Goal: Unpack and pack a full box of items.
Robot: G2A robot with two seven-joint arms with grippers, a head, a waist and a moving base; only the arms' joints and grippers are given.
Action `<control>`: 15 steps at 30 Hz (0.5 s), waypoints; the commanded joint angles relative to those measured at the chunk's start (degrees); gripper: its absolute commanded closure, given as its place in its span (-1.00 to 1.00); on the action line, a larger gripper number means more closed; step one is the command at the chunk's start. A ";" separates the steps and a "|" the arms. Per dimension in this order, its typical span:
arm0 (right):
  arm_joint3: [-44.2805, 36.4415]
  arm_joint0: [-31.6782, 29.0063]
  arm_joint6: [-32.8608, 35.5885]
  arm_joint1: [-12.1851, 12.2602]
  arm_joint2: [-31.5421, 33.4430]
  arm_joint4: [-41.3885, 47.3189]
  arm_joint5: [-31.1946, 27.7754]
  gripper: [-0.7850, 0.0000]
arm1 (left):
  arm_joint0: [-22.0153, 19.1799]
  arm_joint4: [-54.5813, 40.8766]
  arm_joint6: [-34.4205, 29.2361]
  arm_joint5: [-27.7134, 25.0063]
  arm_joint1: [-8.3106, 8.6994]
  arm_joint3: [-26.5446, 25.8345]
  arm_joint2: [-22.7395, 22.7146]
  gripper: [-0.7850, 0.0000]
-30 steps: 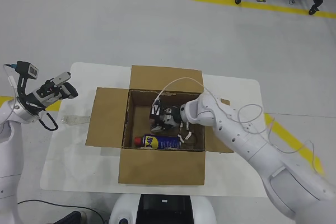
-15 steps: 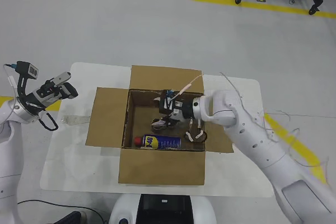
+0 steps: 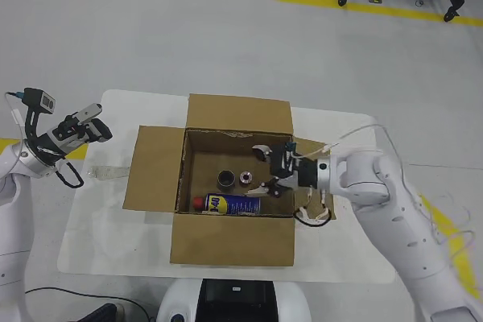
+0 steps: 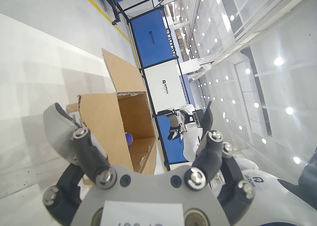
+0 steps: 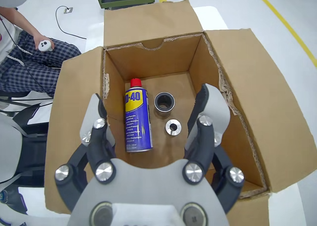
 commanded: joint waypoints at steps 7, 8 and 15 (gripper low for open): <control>-1.69 -7.71 3.21 2.64 6.96 5.28 -1.16 -1.00 | 0.00 0.00 0.00 0.00 0.00 0.00 0.00 -1.00; -2.11 -8.71 3.34 2.94 7.87 5.78 -1.20 -1.00 | 0.00 0.00 0.00 0.00 0.00 0.00 0.00 -1.00; -4.41 -15.93 1.12 4.74 14.73 7.59 -2.38 -1.00 | 0.00 0.00 0.00 0.00 0.00 0.00 0.00 -1.00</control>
